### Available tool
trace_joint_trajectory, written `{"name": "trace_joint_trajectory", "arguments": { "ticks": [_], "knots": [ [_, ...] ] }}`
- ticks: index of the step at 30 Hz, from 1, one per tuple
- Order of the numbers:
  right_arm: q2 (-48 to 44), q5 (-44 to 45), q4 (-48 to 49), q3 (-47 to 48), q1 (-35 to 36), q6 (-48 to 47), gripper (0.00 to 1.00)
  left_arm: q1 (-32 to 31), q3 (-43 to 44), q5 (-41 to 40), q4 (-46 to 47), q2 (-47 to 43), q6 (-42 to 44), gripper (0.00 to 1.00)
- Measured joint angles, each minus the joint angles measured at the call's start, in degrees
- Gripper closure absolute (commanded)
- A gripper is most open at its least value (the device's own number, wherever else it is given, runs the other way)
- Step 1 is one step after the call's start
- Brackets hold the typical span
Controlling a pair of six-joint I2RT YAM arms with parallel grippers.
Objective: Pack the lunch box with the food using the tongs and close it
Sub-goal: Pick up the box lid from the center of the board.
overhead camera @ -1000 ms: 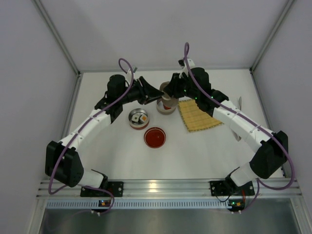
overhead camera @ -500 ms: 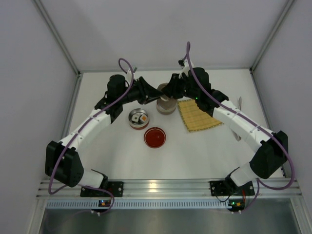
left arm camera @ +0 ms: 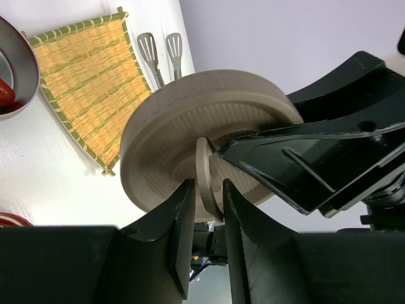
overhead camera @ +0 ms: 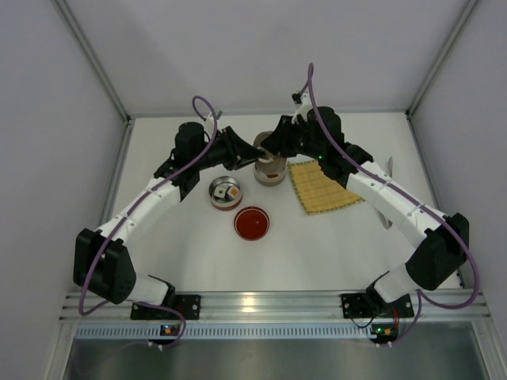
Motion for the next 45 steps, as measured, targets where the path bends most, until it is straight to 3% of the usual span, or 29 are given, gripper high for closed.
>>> {"name": "trace_joint_trajectory", "arguments": {
  "ticks": [17,24,26,27,29,30,31,35,37,45],
  "knots": [
    [0.00,0.02,0.07,0.61,0.00,-0.20,1.00,0.00,-0.85,-0.52,0.04,0.00,-0.66,0.75],
    [0.00,0.22,0.07,0.61,0.00,-0.98,1.00,0.17,-0.83,-0.87,0.13,0.00,-1.62,0.90],
    [0.00,0.17,0.02,0.61,0.00,-1.09,0.89,0.33,-0.83,-1.33,0.17,0.00,-2.05,0.96],
    [0.02,0.17,0.02,0.61,0.00,-1.07,0.66,0.37,-0.83,-1.40,0.31,0.00,-2.19,1.00],
    [0.07,0.20,0.07,0.61,0.00,-0.96,0.40,0.37,-0.83,-1.29,0.28,0.00,-1.73,1.00],
    [0.11,0.20,0.11,0.61,0.00,-1.27,0.13,0.33,-0.83,-1.31,0.09,0.00,-1.40,1.00],
    [0.11,0.28,0.04,0.61,0.00,-1.22,0.04,0.33,-0.83,-1.22,-0.11,0.00,-0.81,1.00],
    [0.11,0.90,0.02,0.61,-0.68,-4.68,0.01,1.38,0.79,-0.04,-4.79,0.00,4.24,1.00],
    [0.04,0.61,-0.15,0.61,-2.29,-6.67,0.01,2.67,4.02,-0.22,-10.45,0.00,10.64,1.00],
    [-2.32,-3.39,-5.29,0.59,-17.73,-14.21,0.01,4.35,27.47,-5.77,-38.03,3.85,40.61,1.00]
  ]
}}
